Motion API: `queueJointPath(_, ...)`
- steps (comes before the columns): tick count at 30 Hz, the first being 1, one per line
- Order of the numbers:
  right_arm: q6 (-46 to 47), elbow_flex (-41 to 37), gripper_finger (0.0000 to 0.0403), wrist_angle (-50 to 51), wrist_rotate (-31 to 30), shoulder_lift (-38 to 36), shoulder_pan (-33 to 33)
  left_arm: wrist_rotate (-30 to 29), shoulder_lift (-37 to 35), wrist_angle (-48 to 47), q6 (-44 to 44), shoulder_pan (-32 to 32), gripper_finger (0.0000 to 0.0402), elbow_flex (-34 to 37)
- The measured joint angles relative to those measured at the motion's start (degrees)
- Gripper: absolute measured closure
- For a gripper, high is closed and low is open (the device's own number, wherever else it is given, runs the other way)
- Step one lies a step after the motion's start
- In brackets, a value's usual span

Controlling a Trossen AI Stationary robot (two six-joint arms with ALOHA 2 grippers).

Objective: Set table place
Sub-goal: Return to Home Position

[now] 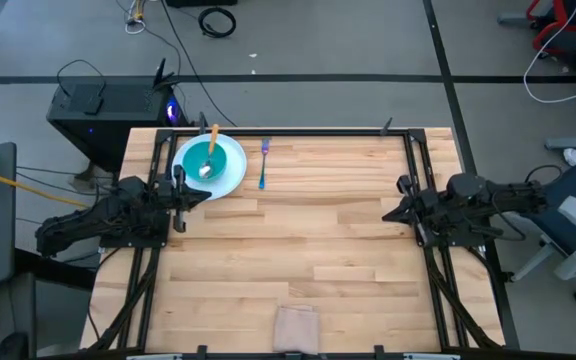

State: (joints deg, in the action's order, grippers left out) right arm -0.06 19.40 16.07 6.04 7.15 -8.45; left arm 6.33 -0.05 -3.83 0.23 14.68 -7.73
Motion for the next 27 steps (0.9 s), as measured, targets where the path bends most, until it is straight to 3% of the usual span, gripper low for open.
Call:
queueJointPath(15, 0.99, -10.90, 0.0400, -8.45, 3.02, -7.16, 0.00, -0.07, 0.30, 2.41, -2.80, -0.07, 0.0391, 5.60)
queueJointPath(27, 1.33, -18.98, 0.0401, -19.49, 3.31, -7.18, 0.00, 2.81, 0.44, 2.27, -2.56, -0.15, 0.0397, 5.73)
